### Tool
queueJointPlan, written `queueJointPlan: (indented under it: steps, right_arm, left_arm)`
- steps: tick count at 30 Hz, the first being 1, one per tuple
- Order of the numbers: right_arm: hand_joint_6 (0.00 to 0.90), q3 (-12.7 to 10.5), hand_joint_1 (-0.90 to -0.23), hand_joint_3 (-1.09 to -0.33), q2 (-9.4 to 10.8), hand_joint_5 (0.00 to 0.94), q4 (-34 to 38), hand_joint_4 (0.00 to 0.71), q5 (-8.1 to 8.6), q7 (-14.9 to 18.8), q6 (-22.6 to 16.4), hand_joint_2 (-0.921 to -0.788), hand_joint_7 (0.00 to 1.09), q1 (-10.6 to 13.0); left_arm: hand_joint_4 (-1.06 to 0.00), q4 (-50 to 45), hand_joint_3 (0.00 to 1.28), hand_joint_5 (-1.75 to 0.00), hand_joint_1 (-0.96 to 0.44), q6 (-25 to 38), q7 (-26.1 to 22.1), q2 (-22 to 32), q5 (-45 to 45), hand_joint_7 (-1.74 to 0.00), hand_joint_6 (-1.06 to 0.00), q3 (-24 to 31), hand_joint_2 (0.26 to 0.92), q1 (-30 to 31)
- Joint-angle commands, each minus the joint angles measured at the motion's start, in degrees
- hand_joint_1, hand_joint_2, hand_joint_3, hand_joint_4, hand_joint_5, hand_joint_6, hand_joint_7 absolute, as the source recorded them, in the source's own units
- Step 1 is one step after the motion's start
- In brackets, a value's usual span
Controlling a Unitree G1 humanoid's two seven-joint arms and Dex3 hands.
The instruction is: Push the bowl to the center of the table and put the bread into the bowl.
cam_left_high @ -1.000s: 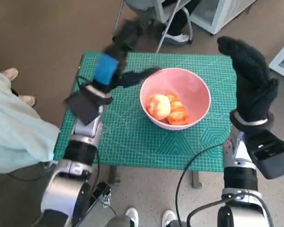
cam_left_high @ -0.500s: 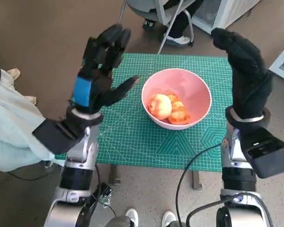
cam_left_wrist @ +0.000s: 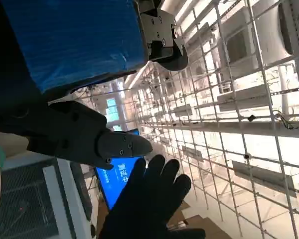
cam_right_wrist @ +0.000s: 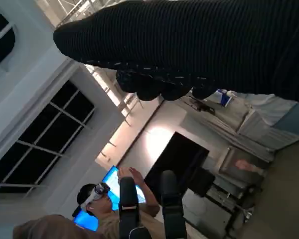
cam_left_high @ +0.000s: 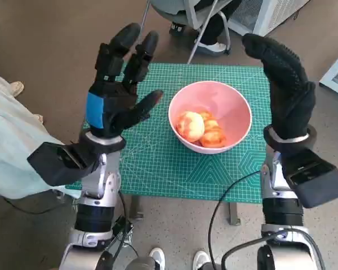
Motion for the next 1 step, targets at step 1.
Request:
queueJointPlan:
  steps: [1]
  right_arm:
    - [0.013, 0.30, -0.574, -0.756, -0.54, 0.000, 0.76, 0.338, 0.08, 0.41, 0.56, -0.921, 0.78, 0.14]
  left_arm:
    - [-0.28, -1.29, 0.26, -0.01, -0.39, 0.48, -0.28, -0.47, -0.61, -0.56, -0.09, 0.34, 0.921, 0.40]
